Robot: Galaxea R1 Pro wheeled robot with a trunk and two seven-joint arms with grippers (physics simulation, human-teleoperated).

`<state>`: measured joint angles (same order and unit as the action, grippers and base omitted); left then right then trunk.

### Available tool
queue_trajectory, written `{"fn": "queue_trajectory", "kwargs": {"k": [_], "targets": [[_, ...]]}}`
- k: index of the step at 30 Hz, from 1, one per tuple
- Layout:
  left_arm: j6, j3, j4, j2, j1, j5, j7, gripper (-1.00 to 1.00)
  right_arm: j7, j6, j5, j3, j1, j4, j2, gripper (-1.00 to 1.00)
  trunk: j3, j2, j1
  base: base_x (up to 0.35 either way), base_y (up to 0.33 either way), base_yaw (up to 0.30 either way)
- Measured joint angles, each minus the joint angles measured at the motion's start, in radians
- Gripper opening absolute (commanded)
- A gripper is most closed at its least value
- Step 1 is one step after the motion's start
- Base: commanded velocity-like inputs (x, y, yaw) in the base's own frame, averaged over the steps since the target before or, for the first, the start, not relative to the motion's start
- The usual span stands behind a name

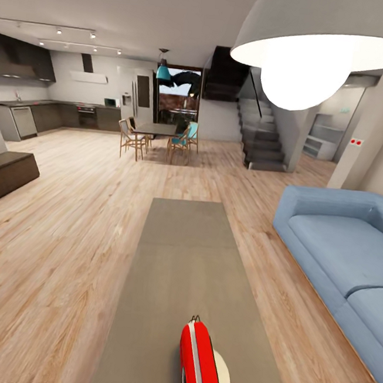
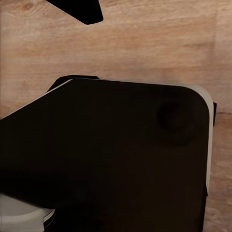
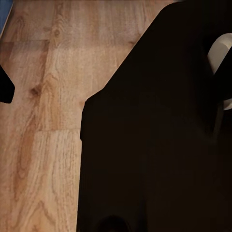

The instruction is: Turn on the radio receiver that's on the table in the living room.

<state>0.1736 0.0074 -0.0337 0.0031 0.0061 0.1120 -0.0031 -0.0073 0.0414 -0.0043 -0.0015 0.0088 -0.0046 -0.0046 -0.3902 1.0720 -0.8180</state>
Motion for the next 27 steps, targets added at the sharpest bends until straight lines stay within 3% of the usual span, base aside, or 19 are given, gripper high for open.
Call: {"fn": "queue_trajectory", "kwargs": {"k": [27], "targets": [[0.003, -0.001, 0.000, -0.001, 0.000, 0.000, 0.000, 1.00, 0.000, 0.000, 0.001, 0.000, 0.000, 0.000, 0.000, 1.00, -0.043, 0.000, 0.000, 0.000, 0.000, 0.000]]}}
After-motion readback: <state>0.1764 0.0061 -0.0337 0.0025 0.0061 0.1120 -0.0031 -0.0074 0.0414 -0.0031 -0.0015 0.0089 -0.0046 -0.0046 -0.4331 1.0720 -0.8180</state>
